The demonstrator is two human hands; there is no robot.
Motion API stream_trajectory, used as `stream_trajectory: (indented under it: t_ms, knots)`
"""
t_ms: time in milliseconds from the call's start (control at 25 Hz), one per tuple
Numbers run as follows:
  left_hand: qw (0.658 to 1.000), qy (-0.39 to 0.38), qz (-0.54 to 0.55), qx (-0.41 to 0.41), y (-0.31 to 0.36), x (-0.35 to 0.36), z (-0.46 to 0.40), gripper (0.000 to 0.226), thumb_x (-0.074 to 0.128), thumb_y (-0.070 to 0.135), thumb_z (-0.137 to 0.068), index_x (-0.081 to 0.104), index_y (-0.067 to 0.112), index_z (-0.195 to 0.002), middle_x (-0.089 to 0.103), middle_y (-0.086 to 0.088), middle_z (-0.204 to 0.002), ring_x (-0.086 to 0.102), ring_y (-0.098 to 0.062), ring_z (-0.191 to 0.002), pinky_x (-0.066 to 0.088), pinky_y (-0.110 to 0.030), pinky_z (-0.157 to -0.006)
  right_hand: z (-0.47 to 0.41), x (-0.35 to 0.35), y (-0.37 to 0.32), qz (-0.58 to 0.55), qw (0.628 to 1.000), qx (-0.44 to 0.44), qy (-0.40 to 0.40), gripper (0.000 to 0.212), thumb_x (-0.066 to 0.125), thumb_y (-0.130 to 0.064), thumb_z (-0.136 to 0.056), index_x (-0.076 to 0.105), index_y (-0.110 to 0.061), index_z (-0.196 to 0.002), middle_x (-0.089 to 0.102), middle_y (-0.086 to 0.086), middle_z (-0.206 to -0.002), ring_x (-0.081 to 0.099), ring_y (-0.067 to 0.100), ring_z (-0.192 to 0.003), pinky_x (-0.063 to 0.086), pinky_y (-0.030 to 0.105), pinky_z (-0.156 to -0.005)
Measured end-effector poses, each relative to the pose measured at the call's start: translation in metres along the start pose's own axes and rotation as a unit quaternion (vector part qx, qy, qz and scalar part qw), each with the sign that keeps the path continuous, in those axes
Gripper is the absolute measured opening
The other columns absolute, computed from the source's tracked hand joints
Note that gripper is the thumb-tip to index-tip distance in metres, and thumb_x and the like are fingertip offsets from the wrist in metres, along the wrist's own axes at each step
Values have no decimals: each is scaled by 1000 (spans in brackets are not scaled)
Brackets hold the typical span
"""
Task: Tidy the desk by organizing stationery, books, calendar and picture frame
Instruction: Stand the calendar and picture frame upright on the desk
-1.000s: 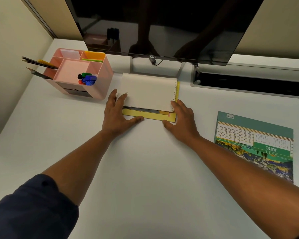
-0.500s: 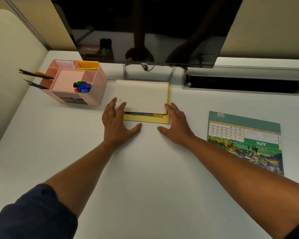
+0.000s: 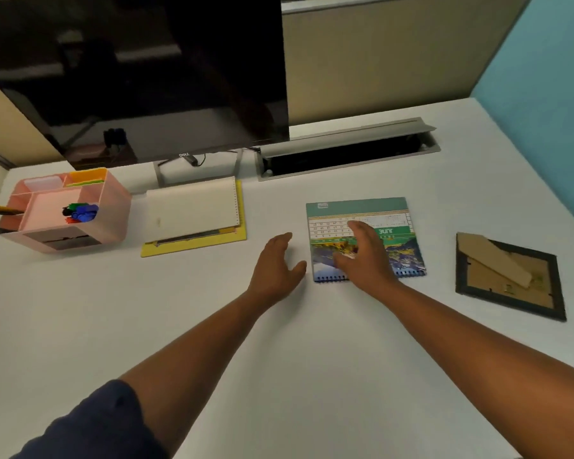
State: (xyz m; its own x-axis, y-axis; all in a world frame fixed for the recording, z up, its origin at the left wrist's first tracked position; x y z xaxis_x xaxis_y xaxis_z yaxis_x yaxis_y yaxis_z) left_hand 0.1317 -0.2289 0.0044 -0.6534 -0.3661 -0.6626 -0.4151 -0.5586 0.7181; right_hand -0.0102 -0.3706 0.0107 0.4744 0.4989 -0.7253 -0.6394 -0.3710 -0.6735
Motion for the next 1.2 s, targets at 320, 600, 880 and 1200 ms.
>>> stream_trajectory:
  t_ms: [320,600,880,1200]
  knots:
    - [980,19,151,-129,59,40,14,23,63,10,-89,62,9,-112,69,-9,-113,60,-9,-80,43,-20,-58,21,-65,94,-10,988,149,43,48,79,-36,-75,56,-16,-112,58,7,-113,58,30,-106,54,47,-87]
    - [965,15,192,-179,79,43,22,15,59,3,-91,65,3,-104,65,-7,-90,56,-12,-71,41,-20,-52,32,-78,107,-161,977,140,0,52,79,-26,-83,56,-20,-129,65,-3,-118,64,18,-102,55,38,-87]
    - [936,36,281,-207,83,27,24,19,59,7,-93,66,3,-110,66,-6,-99,59,-17,-87,45,-27,-62,43,-91,104,-315,932,172,52,54,80,-14,-83,55,-20,-130,58,-1,-130,57,18,-115,50,34,-89]
    - [899,83,367,-222,96,-1,21,3,65,13,-91,65,14,-94,62,-2,-89,51,-12,-75,40,-26,-61,46,-112,81,-407,903,86,105,52,88,-22,-72,55,-35,-109,64,7,-120,62,24,-111,55,36,-91]
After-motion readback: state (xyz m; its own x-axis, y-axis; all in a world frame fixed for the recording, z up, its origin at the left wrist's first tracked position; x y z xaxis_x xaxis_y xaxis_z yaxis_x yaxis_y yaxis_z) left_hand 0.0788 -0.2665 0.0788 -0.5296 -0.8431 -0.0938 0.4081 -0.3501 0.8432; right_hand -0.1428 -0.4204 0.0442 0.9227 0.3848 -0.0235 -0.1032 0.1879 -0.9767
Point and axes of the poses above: each hand's wrist, its own z-axis away from the middle knuckle, its own x-axis out of the palm, y = z × x, the point moved 3 cm from there along -z, towards the middle knuckle
